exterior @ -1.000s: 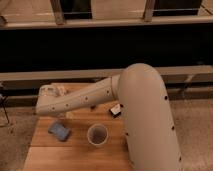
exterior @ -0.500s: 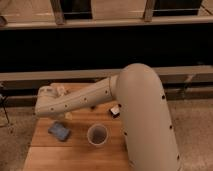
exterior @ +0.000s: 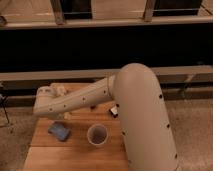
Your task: Place the white sponge in the ceramic cup
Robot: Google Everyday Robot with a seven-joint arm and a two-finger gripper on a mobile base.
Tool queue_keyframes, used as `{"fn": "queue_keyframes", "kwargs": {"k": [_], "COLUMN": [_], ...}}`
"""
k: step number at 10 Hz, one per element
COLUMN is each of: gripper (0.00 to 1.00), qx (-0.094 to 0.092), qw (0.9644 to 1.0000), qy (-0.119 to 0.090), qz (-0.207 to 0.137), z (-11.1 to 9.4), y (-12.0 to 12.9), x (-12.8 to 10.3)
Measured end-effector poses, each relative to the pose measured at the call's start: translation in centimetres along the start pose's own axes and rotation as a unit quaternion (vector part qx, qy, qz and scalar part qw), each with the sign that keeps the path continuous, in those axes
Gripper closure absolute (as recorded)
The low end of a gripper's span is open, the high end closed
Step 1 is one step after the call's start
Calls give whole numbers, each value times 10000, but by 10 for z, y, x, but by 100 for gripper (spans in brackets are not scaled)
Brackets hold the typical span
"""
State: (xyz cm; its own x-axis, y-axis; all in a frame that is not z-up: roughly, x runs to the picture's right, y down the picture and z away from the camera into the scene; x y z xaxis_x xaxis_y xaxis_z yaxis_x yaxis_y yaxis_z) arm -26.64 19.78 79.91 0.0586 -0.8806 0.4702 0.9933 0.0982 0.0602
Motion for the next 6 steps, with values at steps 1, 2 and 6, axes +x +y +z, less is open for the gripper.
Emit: {"fn": "queue_keyframes", "kwargs": {"k": [1,2,6], "gripper": [39,34,20], "qx": [-3,17,70], "qw": [10000,9999,9974], "qy": [-9,-112,-412], "qz": [-16,-129,-594], "z": [0,3,5], "y": [0,1,1], "x": [0,-4,-28]}}
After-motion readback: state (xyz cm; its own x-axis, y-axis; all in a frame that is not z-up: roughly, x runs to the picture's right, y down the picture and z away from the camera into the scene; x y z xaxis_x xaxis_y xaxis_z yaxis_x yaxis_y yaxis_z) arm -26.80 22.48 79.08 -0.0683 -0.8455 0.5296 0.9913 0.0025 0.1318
